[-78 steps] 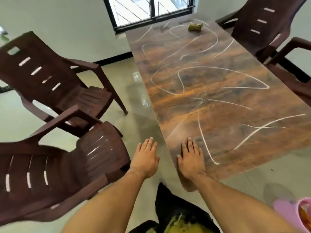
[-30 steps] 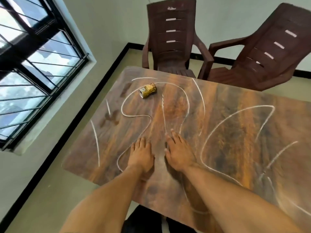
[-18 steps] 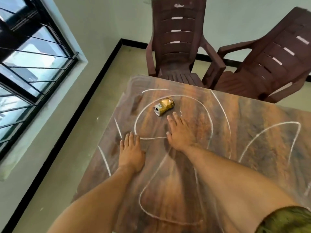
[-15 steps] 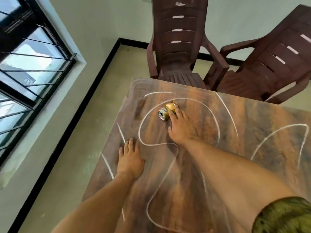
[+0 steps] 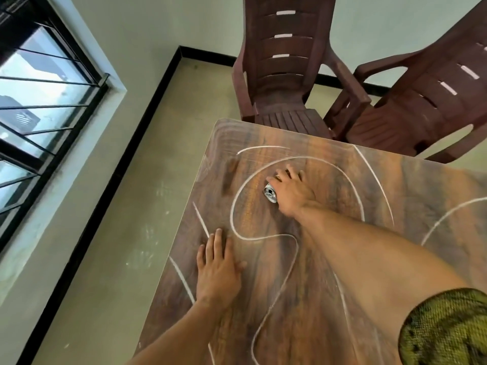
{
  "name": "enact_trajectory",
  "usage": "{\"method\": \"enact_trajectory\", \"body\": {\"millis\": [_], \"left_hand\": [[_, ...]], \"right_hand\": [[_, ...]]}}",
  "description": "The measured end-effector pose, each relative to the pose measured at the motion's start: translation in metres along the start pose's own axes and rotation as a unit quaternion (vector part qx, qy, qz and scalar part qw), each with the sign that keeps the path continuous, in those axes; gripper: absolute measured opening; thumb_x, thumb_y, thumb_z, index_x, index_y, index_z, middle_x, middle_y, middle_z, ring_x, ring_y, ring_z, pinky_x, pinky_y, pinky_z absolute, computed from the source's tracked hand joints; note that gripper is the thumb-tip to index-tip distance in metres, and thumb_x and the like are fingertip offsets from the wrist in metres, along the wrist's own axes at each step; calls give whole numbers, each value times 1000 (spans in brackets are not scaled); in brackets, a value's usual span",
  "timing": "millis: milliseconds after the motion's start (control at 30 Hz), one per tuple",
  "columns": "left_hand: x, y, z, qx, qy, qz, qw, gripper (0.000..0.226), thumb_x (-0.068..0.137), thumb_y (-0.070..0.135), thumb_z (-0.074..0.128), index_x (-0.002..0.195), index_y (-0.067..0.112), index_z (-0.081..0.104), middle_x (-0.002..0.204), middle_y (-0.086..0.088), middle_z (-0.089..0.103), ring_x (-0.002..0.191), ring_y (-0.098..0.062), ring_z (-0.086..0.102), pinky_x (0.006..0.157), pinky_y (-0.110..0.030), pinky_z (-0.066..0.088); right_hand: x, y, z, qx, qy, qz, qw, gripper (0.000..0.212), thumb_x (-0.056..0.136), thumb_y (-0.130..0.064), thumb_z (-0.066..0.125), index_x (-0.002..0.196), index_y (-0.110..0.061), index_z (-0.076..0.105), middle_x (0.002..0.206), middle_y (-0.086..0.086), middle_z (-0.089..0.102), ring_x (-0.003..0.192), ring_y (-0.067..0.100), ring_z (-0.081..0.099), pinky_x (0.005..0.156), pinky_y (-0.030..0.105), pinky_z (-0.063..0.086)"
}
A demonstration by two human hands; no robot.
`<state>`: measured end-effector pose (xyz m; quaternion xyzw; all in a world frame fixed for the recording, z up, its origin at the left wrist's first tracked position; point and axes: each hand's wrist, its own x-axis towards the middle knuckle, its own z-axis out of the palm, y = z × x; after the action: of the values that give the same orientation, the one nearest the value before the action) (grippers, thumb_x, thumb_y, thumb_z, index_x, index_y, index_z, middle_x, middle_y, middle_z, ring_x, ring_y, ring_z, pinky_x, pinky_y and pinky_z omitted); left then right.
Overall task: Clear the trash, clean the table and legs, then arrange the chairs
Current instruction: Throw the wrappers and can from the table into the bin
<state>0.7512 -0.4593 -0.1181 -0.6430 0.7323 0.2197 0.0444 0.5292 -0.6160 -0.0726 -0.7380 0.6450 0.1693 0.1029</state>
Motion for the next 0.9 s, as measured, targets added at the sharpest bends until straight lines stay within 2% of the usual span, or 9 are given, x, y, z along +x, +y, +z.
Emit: {"method": "enact_trajectory", "body": {"millis": [133,300,400,500,633,733,833,900], "left_hand": [[-2,5,-1,-16,6,-7,1000,68,102,50,29,159,16,16,168,-7,-4,154,-27,-9,124,-47,-8],[-12,19,-1,-19,1,-43,999,65,102,42,28,159,12,16,168,-7,-4,154,-26,-8,124,-50,-5],[-23,41,3,-8,5,-49,999,65,102,41,27,157,9,19,168,-11,1,154,-29,-4,123,-54,-5],[-38,87,8,31,6,28,999,67,100,41,36,157,8,23,167,-13,8,153,-31,2,122,-55,-2],[-61,175,18,57,2,146,988,70,97,39,43,156,8,22,166,-15,9,153,-32,3,123,-53,3],[-99,261,41,53,-17,245,968,68,99,38,33,157,6,16,166,-16,8,153,-33,4,124,-50,8],[-150,341,76,85,-48,329,939,72,99,40,40,157,7,13,166,-14,8,153,-33,7,123,-48,11],[-176,376,96,115,-79,381,914,75,98,45,42,157,8,14,167,-14,5,153,-33,5,124,-49,9]], "right_hand": [[-35,7,15,63,-20,29,997,76,87,-6,59,152,-31,31,156,7,25,150,35,10,120,52,20],[-112,30,45,114,0,61,992,62,88,-18,64,145,-29,42,147,3,34,142,27,25,111,47,35],[-172,55,65,127,-2,85,988,56,84,-26,70,136,-27,49,140,0,40,136,23,32,105,41,38],[-246,95,85,154,8,142,978,48,84,-32,71,128,-25,53,133,-1,46,131,22,38,99,39,37],[-341,147,111,183,24,229,956,54,77,-44,76,124,-29,53,128,-3,50,127,21,41,95,39,38],[-422,188,136,203,25,284,937,52,80,-35,73,127,-29,51,130,-2,49,127,23,41,99,42,39],[-497,225,162,211,37,324,921,51,83,-23,67,130,-28,49,134,0,48,130,25,40,102,44,40],[-528,238,174,214,41,338,915,47,85,-22,61,130,-25,50,135,1,48,132,25,38,104,43,36]]}}
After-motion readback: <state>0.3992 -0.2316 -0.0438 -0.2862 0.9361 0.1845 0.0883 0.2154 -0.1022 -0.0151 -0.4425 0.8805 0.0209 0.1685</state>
